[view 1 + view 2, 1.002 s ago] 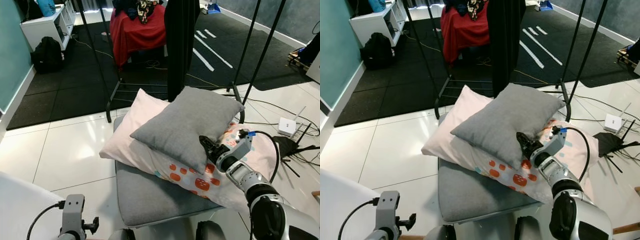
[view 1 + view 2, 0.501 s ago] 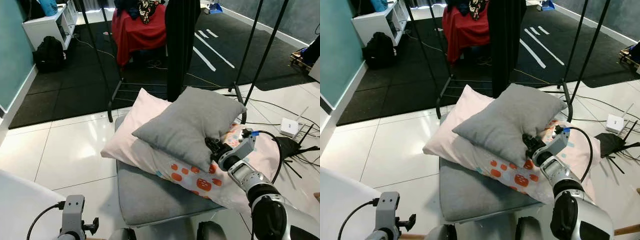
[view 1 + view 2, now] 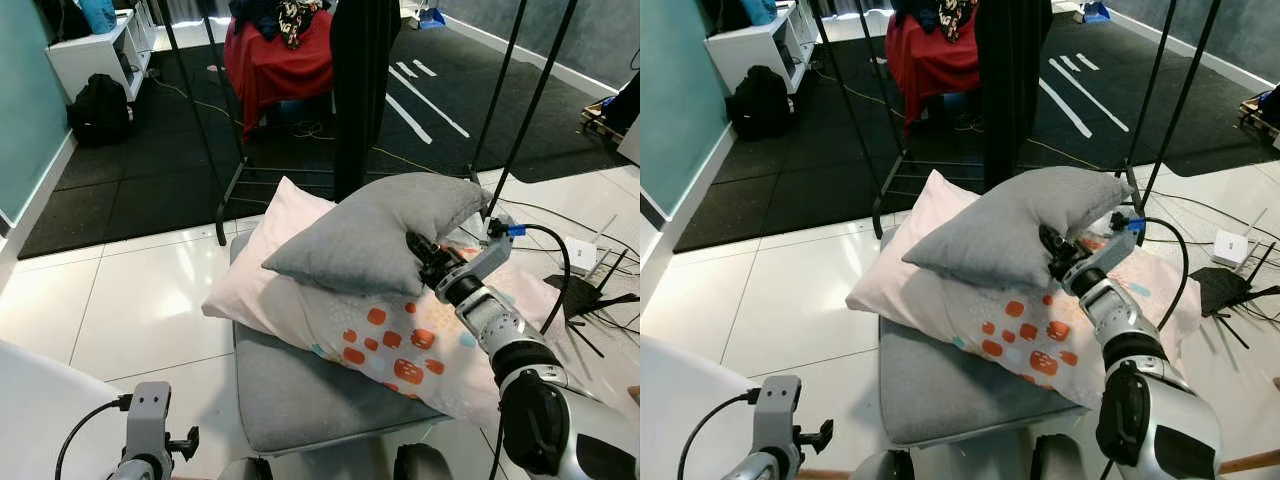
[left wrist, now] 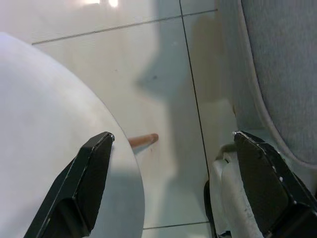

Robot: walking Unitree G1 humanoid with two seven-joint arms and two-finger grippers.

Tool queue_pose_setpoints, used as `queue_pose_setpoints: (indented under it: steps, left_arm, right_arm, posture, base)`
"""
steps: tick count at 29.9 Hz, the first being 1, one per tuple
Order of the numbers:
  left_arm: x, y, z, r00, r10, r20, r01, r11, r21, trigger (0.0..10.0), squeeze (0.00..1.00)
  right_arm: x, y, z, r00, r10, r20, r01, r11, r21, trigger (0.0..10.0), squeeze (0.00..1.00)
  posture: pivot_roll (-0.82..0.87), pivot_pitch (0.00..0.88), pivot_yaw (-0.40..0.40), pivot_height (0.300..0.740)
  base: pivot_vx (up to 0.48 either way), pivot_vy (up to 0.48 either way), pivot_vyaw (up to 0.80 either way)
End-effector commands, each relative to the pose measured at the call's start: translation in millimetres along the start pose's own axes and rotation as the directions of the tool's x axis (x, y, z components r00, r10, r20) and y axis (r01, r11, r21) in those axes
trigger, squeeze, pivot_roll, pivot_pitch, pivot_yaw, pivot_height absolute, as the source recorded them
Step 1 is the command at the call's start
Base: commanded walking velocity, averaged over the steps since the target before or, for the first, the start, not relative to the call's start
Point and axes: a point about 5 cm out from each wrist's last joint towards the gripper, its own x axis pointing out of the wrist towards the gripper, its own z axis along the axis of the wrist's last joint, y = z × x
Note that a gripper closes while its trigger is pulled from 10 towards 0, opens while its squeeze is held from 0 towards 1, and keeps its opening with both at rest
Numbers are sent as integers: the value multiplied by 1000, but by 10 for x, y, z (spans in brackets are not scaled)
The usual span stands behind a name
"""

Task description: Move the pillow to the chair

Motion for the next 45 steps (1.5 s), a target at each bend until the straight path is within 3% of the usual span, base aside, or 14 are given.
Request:
queue_pose_setpoints:
  steps: [1,9,14,20,27,41,42,43,45]
  left_arm:
    - [-9,24,-18,1000,17,-2,-17,1000,-8,10000,0]
    - [8,24,34,999,36,14,-35,999,-32,10000,0]
    - [16,15,48,999,38,18,-37,999,-40,10000,0]
    - [21,34,59,997,70,13,-69,995,-75,10000,0]
    - [25,44,48,996,91,-8,-91,991,-99,10000,0]
    - [26,51,66,996,90,3,-90,993,-80,10000,0]
    - [27,49,72,996,88,6,-87,993,-75,10000,0]
    - [27,48,75,996,87,9,-86,994,-73,10000,0]
    - [28,47,78,996,87,11,-86,994,-73,10000,0]
  right_arm:
    - [135,208,269,989,120,86,-118,993,-28,0,0]
    - [214,391,418,955,256,151,-259,966,0,0,0]
    - [260,491,414,938,319,134,-319,948,-23,0,0]
    - [329,649,276,907,419,38,-416,907,-58,0,0]
    - [331,633,64,911,411,-40,-412,910,-50,0,0]
    - [324,583,-136,929,349,-121,-360,929,-84,0,0]
    - [316,557,-184,935,322,-147,-338,935,-106,6039,0]
    - [307,537,-216,940,303,-159,-323,939,-119,10000,0]
    - [301,519,-232,945,284,-159,-305,944,-123,10000,0]
  posture:
    - [-57,102,23,620]
    - [-62,96,6,640]
    - [-70,82,0,654]
    - [-82,79,-10,674]
    - [-76,74,-21,693]
    - [-77,75,-29,718]
    - [-76,78,-28,718]
    - [-77,81,-27,718]
    - [-76,79,-27,718]
  base:
    - [0,0,0]
    - [0,0,0]
    - [0,0,0]
    - [0,0,0]
    - [0,0,0]
    - [-136,0,0]
    - [0,0,0]
    - [0,0,0]
    - [0,0,0]
